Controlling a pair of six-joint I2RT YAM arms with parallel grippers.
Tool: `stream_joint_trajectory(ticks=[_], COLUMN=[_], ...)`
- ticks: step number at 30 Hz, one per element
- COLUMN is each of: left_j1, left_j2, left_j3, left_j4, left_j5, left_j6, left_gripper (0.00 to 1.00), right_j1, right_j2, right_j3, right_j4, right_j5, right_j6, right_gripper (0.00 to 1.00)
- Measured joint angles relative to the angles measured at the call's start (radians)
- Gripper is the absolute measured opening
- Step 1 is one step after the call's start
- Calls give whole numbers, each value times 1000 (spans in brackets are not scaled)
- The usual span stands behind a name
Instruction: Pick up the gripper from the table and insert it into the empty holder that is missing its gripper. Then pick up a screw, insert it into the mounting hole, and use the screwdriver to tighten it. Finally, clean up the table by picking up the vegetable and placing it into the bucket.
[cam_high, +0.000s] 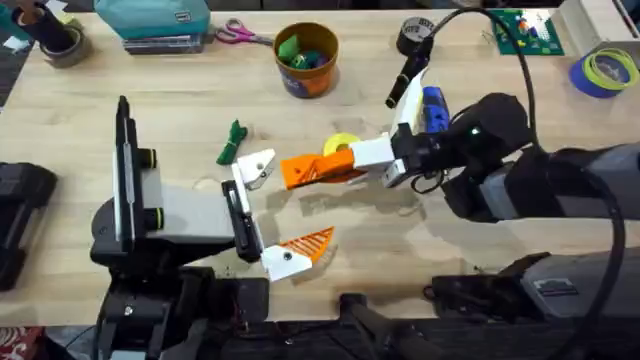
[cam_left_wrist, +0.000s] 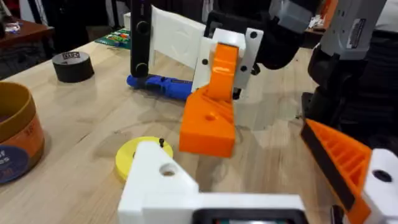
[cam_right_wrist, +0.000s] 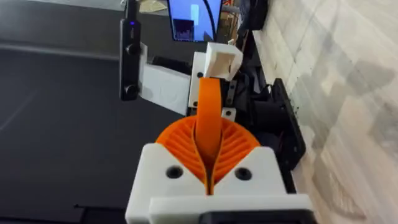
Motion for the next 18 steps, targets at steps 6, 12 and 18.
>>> stream_joint_trajectory(ticks=[6, 12, 18], left_j1=[0, 0, 0], left_j2=[0, 0, 0], left_j3=[0, 0, 0], left_j4=[0, 0, 0], left_j5=[0, 0, 0], left_j6=[2, 2, 2], left_gripper=[985, 986, 986], right_j1=[37, 65, 69], right_j2=[0, 0, 0], right_j3=[0, 0, 0], right_j4=[0, -1, -5], right_j5=[35, 58, 78], right_j6=[1, -2, -8], right_gripper=[8, 8, 8])
